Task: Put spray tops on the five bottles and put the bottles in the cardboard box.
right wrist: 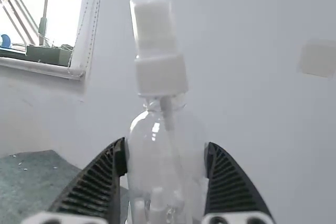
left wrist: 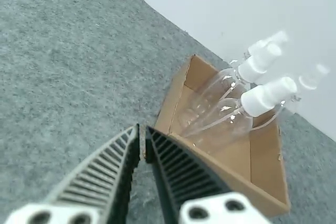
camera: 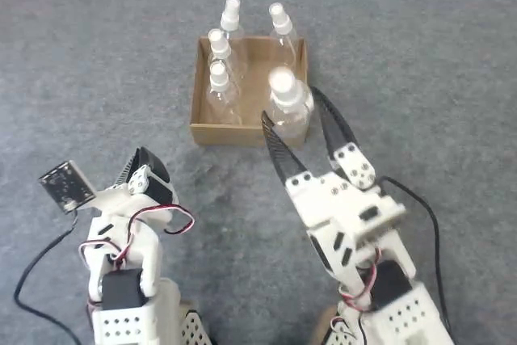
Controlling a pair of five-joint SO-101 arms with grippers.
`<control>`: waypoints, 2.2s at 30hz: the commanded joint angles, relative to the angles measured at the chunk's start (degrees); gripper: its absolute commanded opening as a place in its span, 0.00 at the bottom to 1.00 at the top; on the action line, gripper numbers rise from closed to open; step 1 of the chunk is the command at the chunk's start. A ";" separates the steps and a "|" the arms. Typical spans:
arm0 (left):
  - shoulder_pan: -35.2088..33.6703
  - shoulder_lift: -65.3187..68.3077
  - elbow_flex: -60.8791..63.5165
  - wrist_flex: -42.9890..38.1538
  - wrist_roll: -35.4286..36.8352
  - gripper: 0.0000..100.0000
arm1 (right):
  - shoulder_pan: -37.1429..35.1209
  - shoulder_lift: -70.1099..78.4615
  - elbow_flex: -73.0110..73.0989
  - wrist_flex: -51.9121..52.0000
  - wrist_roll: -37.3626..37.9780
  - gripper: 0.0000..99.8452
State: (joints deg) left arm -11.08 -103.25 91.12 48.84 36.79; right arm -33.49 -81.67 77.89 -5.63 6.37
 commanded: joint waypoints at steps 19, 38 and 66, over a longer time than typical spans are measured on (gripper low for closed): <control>-0.26 -1.23 -0.22 -2.11 0.09 0.01 | 4.79 55.16 -12.13 -38.90 -0.62 0.01; -0.18 -1.23 -0.22 -2.11 -1.76 0.01 | 10.59 82.07 -27.16 -39.87 -11.69 0.01; -0.26 -1.23 -0.13 -1.85 -1.76 0.01 | 10.24 106.24 -32.18 -56.31 -5.71 0.01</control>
State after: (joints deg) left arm -11.08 -103.25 91.12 48.84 35.56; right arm -23.74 24.70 48.09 -60.57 -2.59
